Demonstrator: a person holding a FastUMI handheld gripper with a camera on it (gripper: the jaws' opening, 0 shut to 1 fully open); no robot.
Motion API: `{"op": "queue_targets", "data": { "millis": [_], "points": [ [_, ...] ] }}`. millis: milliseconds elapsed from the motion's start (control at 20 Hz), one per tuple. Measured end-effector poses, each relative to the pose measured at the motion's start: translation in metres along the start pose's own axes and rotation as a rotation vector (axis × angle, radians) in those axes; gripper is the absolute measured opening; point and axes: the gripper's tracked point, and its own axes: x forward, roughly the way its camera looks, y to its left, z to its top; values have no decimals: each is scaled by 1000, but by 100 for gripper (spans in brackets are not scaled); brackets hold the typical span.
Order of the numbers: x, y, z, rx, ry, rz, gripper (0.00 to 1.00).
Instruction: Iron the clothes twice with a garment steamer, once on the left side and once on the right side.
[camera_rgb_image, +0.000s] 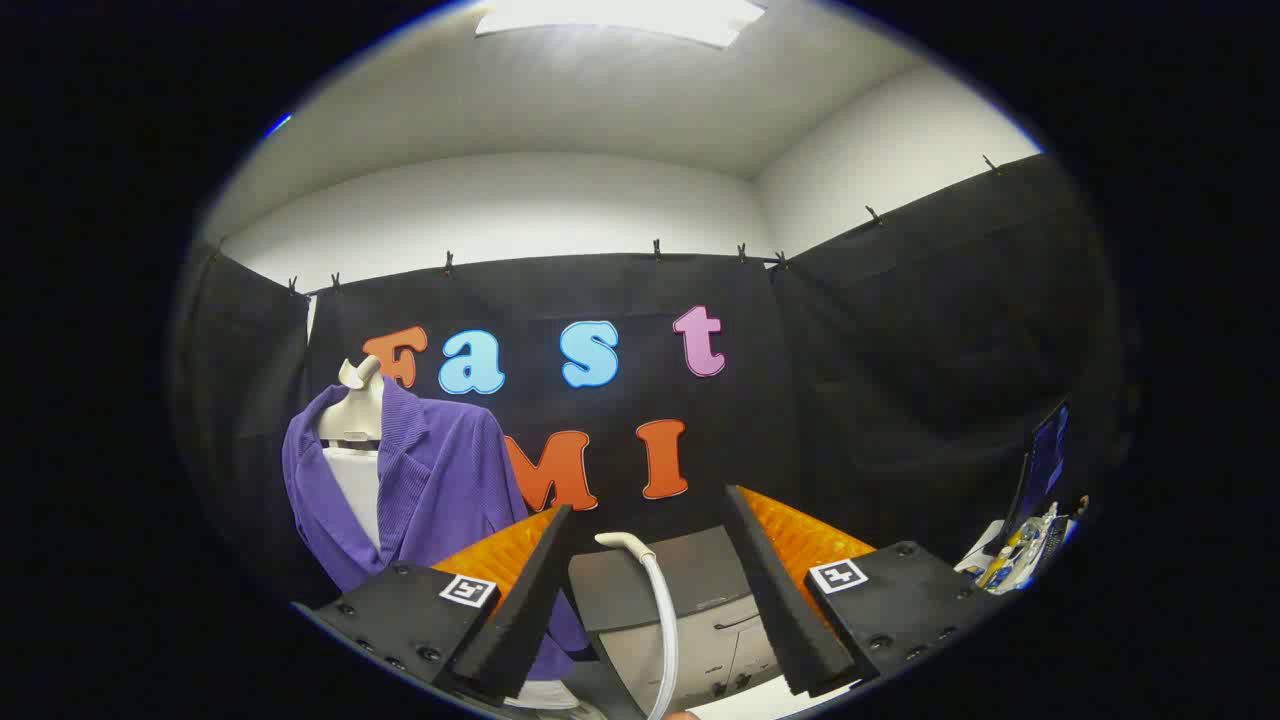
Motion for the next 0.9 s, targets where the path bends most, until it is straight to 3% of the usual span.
{"op": "queue_targets", "data": {
  "millis": [100,900],
  "points": [
    [4,8,1,13,-2,22,98],
    [30,-1,-5,-11,-1,-32,98]
  ]
}}
